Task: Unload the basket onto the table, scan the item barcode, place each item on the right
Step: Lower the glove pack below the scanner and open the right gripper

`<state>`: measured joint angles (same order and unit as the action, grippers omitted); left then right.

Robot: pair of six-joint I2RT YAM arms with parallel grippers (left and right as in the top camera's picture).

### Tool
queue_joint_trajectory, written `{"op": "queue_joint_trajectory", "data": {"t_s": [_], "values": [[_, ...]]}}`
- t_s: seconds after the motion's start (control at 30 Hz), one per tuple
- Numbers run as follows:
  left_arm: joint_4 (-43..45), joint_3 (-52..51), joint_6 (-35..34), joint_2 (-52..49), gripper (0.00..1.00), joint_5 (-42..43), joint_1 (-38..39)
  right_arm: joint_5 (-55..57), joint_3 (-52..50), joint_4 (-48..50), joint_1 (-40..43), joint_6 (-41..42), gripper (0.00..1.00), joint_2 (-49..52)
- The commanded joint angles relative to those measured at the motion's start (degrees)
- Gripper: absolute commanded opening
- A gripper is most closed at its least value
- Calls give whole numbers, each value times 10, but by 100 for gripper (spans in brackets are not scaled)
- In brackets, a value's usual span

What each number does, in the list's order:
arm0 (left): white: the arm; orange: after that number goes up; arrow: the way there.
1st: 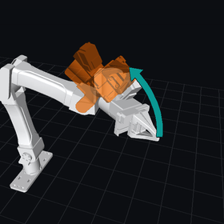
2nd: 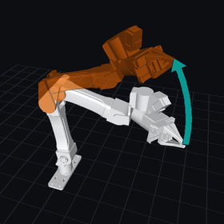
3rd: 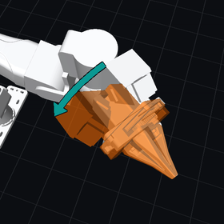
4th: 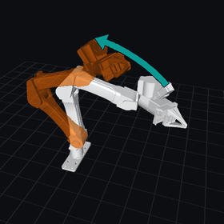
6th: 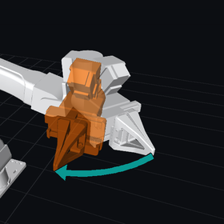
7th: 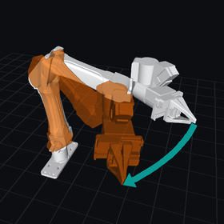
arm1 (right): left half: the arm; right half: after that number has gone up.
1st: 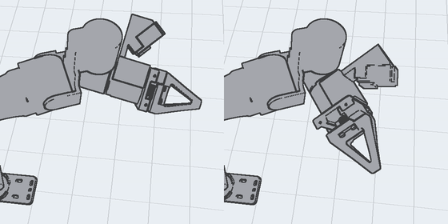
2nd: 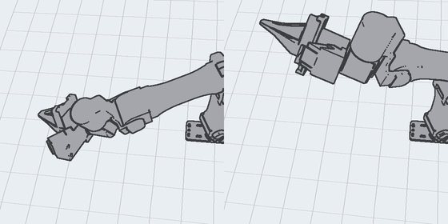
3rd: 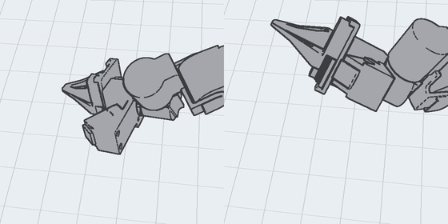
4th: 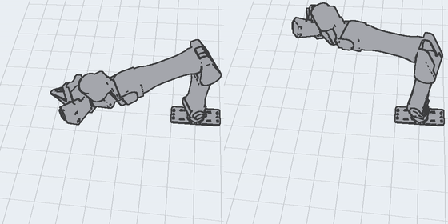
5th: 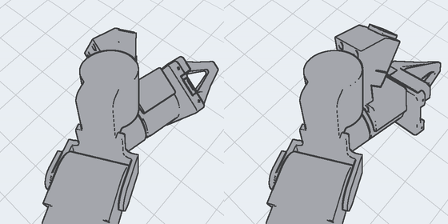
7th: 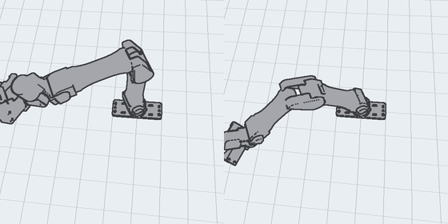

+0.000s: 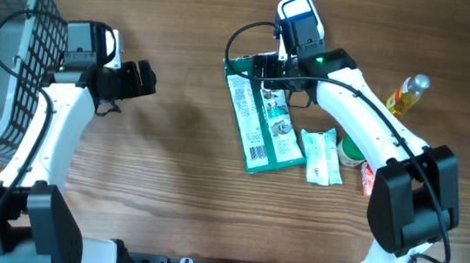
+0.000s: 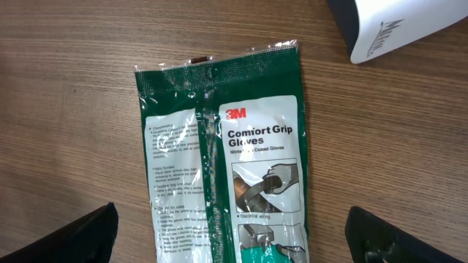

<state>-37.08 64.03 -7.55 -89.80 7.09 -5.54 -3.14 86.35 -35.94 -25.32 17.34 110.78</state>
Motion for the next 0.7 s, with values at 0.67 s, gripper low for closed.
{"op": "queue_joint_trajectory", "data": {"t_s": [0.67], "values": [[0, 2, 7, 0, 100, -3, -3, 7, -4, 6, 0, 7, 100, 3]]}}
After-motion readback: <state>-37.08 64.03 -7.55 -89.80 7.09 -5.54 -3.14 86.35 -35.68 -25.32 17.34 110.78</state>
